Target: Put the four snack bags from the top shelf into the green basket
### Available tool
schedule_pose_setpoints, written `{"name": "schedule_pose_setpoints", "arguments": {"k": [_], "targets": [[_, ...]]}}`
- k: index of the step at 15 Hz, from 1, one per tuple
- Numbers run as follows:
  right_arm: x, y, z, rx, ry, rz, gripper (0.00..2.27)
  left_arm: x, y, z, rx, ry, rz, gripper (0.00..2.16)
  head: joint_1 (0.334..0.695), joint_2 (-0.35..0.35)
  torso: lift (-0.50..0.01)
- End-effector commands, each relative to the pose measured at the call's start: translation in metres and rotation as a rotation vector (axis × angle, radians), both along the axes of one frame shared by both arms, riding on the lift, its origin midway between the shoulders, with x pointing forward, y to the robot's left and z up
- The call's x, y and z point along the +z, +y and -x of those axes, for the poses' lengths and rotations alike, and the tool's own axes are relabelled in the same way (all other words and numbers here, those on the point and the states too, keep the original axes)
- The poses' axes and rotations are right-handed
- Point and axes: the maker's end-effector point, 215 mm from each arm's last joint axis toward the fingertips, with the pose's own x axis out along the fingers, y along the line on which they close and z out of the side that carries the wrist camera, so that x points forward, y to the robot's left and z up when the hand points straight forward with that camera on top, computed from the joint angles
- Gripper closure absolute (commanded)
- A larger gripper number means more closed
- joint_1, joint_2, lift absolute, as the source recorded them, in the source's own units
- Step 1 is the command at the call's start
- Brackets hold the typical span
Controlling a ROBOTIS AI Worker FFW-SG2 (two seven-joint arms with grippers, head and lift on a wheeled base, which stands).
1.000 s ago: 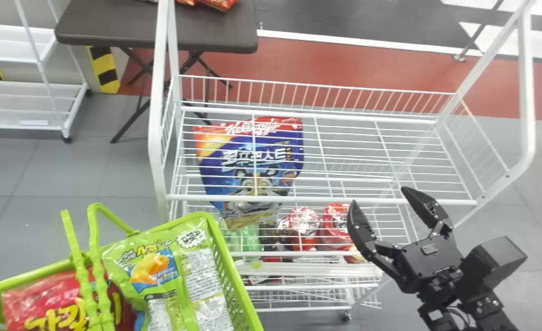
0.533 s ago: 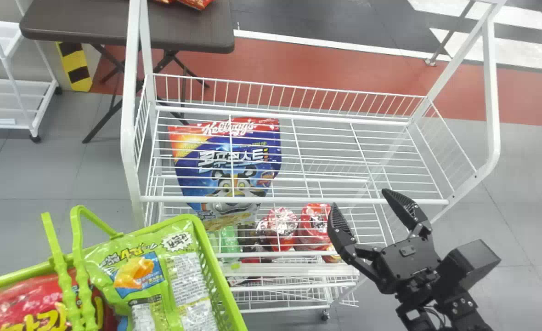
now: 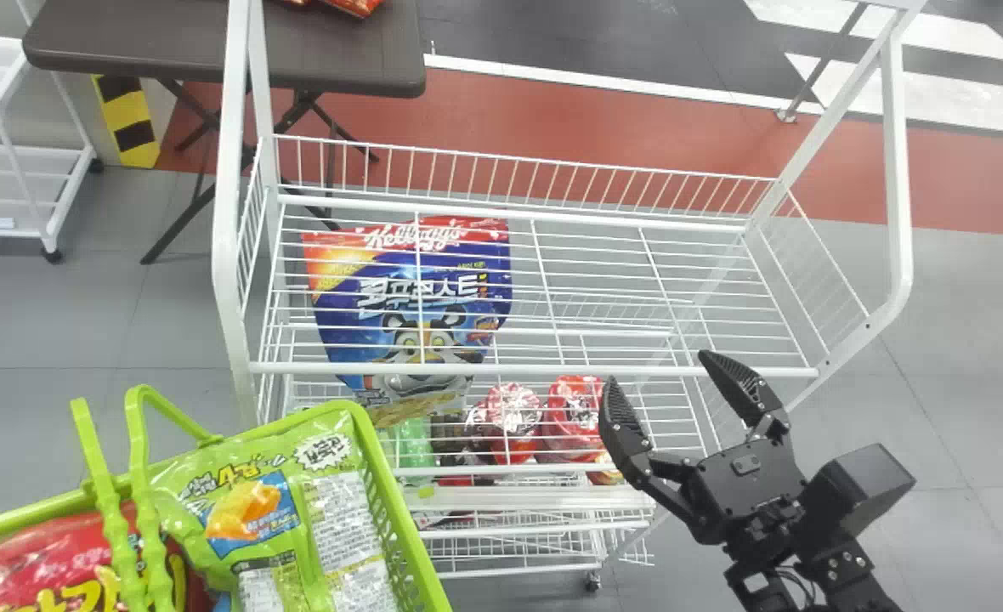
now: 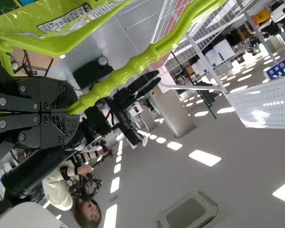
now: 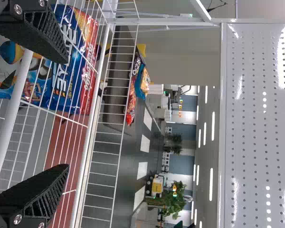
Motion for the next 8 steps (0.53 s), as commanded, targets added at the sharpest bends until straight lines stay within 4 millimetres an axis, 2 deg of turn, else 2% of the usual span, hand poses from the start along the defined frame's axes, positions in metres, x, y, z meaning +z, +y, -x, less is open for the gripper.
{"name": "schedule_pose_setpoints", "arguments": {"k": [1, 8], "targets": [[-0.0007, 0.0013, 0.0029, -0.004, -0.001, -0.009, 0.02, 0.0017, -0.0003, 0.0050, -0.009, 0.002, 0.005, 2.15, 0.695, -0.254, -0.006], [0.0015, 0.0068, 0.0108, 0.006, -0.013, -0.012, 0.03, 0.0000, 0.0013, 0.0097, -0.006, 0.013, 0.000, 2.15, 0.695, -0.252, -0.006]]}}
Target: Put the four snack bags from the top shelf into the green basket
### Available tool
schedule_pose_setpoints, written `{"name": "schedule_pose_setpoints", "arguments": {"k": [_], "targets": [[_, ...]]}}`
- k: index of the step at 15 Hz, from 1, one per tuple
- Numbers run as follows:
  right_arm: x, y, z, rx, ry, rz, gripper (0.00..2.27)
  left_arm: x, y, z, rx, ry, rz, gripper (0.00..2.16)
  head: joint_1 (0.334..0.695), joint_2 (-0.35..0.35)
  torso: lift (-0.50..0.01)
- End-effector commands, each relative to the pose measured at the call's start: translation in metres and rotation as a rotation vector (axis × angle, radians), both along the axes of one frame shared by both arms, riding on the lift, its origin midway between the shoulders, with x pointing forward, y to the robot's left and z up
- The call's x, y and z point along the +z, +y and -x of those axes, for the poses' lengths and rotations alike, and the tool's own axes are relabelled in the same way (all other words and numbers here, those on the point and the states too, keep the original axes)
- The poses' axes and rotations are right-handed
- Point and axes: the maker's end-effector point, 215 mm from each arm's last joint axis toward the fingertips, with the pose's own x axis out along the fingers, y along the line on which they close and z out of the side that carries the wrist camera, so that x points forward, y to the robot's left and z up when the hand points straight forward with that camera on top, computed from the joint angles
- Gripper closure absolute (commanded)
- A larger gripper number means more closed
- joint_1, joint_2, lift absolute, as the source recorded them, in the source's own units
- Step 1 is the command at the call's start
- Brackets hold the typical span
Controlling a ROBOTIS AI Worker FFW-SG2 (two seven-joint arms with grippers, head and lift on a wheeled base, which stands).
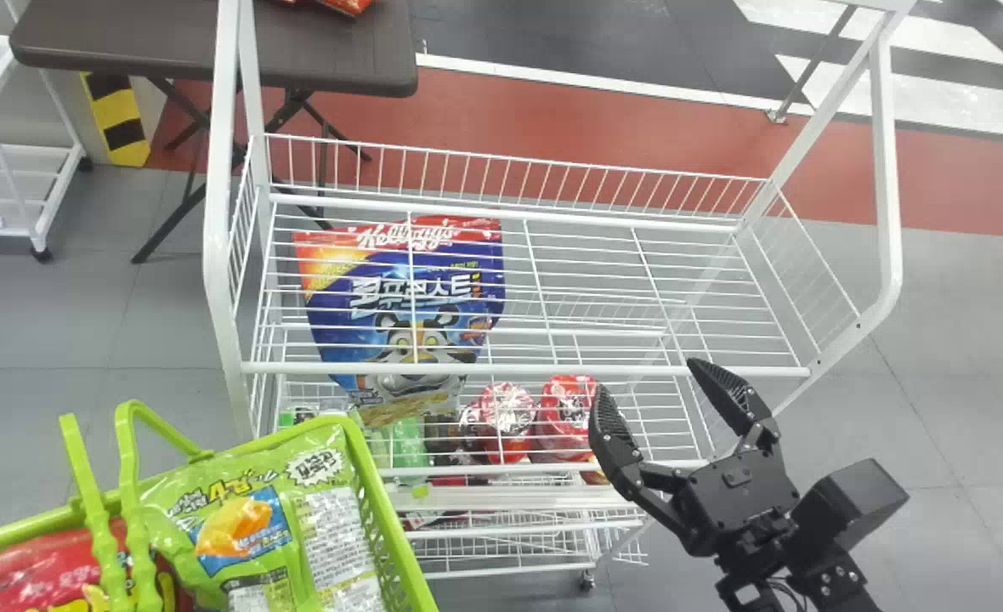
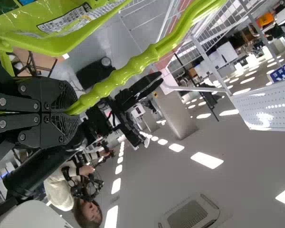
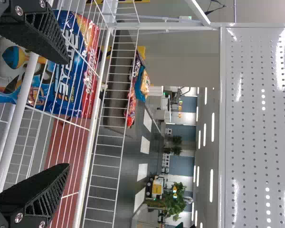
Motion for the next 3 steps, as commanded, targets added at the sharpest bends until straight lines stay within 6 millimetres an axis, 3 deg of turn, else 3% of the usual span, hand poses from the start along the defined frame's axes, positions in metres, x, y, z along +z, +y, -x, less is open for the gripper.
{"name": "schedule_pose_setpoints", "arguments": {"k": [1, 3], "targets": [[0.0068, 0.0021, 0.0026, -0.001, -0.026, -0.002, 0.03, 0.0012, 0.0015, 0.0022, -0.004, 0.001, 0.006, 2.15, 0.695, -0.251, -0.006], [0.0107, 0.0026, 0.0032, 0.000, -0.037, 0.001, 0.03, 0.0010, 0.0028, 0.0019, -0.002, 0.001, 0.003, 2.15, 0.695, -0.246, -0.006]]}}
